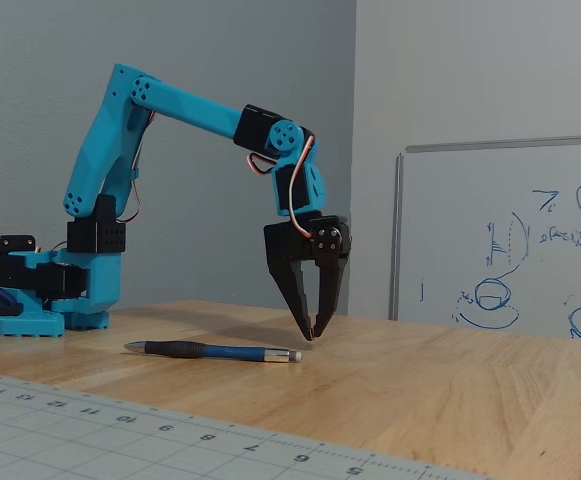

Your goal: Touch the pen.

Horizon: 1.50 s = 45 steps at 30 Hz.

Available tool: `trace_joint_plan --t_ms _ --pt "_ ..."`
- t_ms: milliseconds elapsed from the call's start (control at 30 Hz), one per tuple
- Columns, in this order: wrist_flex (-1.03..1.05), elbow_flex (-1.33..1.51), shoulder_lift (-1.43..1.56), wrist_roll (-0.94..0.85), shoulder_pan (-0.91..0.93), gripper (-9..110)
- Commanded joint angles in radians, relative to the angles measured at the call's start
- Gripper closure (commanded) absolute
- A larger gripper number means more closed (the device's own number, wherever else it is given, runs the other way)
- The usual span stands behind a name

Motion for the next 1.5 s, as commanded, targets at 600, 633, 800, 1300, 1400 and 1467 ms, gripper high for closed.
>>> trace_joint_plan --t_ms 600,633,800,1300,1400,1467 --pt "0.144 1.528 2.063 0.005 0.077 101" --pt "0.144 1.528 2.063 0.005 0.077 101" --pt "0.144 1.528 2.063 0.003 0.083 101" --pt "0.048 1.166 1.655 -0.005 0.075 101" --pt "0.021 0.962 1.356 0.002 0.08 101" --pt "0.008 0.833 1.172 -0.005 0.086 101"
